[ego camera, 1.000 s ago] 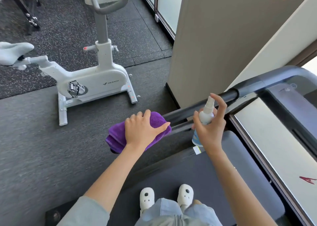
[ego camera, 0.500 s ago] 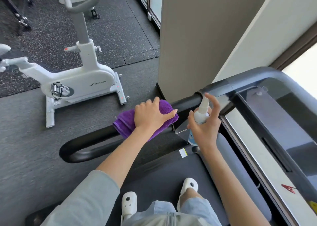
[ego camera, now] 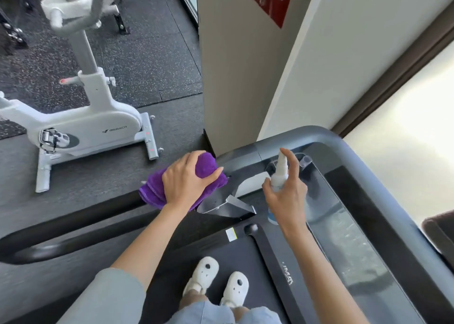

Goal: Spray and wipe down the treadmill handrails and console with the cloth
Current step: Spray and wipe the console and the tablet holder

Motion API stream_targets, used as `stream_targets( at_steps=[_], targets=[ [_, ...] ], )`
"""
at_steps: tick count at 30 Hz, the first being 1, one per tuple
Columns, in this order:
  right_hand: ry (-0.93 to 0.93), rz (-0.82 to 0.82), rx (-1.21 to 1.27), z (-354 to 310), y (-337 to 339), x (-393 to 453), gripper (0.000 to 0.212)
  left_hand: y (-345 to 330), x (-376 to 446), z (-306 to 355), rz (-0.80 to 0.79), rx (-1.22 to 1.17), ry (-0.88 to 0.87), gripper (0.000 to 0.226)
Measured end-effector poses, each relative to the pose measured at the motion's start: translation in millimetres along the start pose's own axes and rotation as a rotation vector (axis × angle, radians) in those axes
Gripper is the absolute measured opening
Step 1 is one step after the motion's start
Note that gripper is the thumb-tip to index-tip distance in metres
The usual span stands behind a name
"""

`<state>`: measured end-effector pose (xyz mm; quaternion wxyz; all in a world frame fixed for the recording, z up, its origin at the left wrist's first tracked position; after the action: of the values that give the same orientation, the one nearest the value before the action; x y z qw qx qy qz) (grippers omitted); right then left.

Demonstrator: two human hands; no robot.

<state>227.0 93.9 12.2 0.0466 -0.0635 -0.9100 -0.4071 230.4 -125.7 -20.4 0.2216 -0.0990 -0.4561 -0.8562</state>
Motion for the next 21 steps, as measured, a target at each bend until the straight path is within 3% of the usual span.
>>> stream_targets(
  at_steps=[6,14,21],
  targets=[
    [-0.054,0.012,-0.098,4,9,-3,0.069,-7,13,18,-0.048,-0.196,-0.114,0.067],
    [-0.054,0.027,-0.163,1,7,0,0.062,-16,19,14,-0.217,-0.061,-0.117,0.089],
    [-0.060,0.036,-0.167,-5,2,7,0.054,-18,20,15,-0.207,-0.049,-0.106,0.089]
  ],
)
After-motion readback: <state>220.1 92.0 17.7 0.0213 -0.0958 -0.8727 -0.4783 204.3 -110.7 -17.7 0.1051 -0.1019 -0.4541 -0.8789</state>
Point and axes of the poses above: each hand's wrist, its own x-axis towards the middle knuckle, its own y-axis out of the back of the hand, z = x × y, the point moved 1 cm from there along x, towards the middle knuckle, and after that the axes turned 13 degrees about -x, right-handed, at the moved point
